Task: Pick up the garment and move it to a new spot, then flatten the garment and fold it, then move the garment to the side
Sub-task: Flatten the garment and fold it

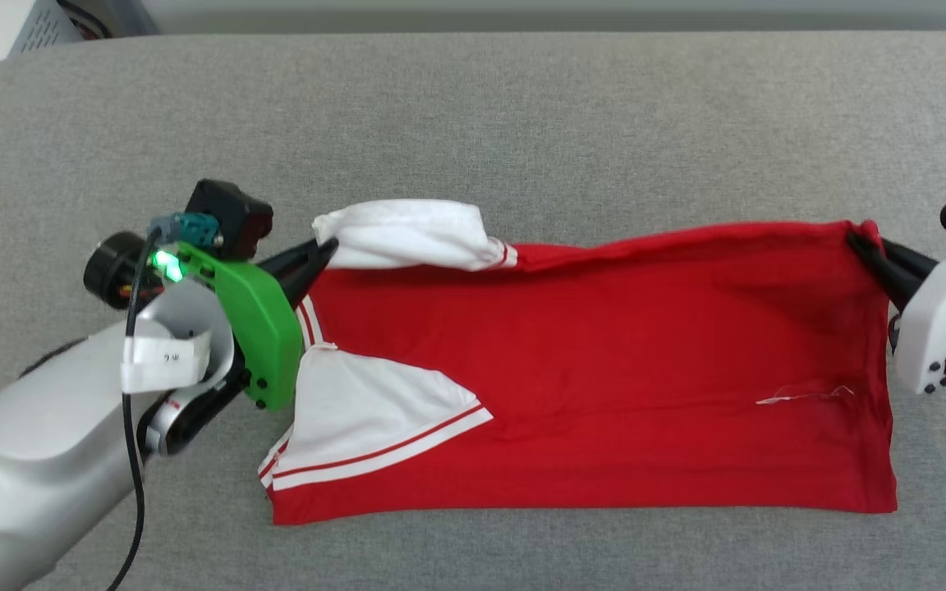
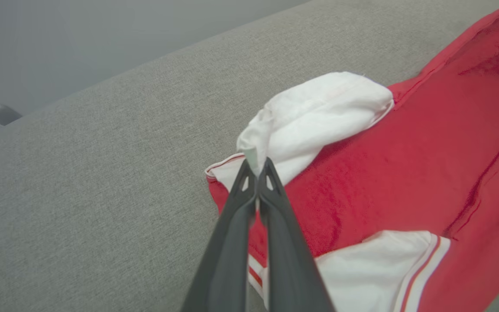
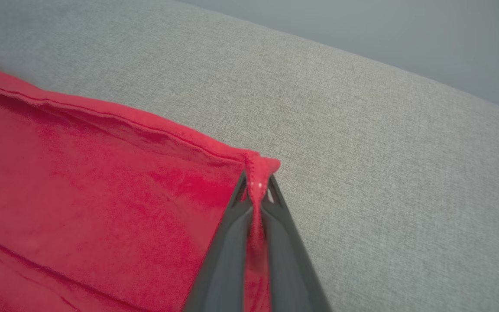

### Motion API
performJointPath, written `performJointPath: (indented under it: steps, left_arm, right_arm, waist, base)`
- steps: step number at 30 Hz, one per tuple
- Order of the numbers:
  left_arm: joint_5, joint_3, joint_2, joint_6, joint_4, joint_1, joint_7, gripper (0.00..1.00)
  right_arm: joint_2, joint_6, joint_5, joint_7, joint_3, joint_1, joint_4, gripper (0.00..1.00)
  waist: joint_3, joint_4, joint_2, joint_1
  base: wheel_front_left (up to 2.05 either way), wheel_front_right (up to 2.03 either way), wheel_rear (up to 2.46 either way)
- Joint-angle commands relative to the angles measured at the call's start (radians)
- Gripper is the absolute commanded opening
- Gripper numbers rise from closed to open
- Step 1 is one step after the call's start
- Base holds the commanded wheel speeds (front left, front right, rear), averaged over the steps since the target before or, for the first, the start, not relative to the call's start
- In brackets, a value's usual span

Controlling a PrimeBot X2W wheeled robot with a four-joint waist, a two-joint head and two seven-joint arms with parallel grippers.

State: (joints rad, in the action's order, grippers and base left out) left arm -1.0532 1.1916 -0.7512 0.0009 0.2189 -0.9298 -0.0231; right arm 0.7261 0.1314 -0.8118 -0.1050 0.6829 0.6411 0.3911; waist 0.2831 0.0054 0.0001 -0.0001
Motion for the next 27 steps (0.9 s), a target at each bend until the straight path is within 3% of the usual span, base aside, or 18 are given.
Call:
performJointPath:
  steps: [1,9,13,19,26,27]
  left_arm:
    - [-0.011,0.003,-0.016,0.017,-0.018,0.040,0.013,0.00]
    - [-0.043,0.030,-0.049,0.086,-0.103,0.191,0.041,0.00]
    - [-0.064,0.044,-0.049,0.104,-0.116,0.280,0.067,0.00]
    - [-0.072,0.059,-0.033,0.112,-0.103,0.352,0.071,0.00]
    - [-0.089,0.060,0.007,0.099,-0.026,0.386,0.098,0.00]
    - [-0.086,0.056,0.012,0.104,-0.015,0.388,0.110,0.00]
  right_arm:
    - [0.006,-0.001,0.008,0.017,-0.010,-0.042,-0.013,0.00]
    - [0.014,-0.001,0.014,0.061,-0.113,-0.261,-0.074,0.00]
    - [-0.017,-0.001,0.031,0.063,-0.193,-0.410,-0.122,0.00]
    - [-0.072,-0.001,0.057,0.023,-0.263,-0.529,-0.148,0.00]
    - [-0.127,-0.001,0.070,-0.001,-0.304,-0.565,-0.127,0.00]
    - [-0.130,-0.001,0.074,-0.001,-0.310,-0.566,-0.128,0.05]
  waist:
    - [-0.053,0.005,-0.0001,0.0001]
    - [-0.107,0.023,-0.0001,0.0001]
    - [-0.122,0.028,-0.0001,0.0001]
    - [-0.109,0.021,-0.0001,0.0001]
    - [-0.087,0.017,-0.0001,0.0001]
    - [-0.088,0.017,-0.0001,0.0001]
  base:
    - [0.00,0.00,0.00]
    - [0.00,0.00,0.00]
    - [0.00,0.00,0.00]
    - [0.00,0.00,0.00]
    - [0.00,0.00,0.00]
    - [0.00,0.00,0.00]
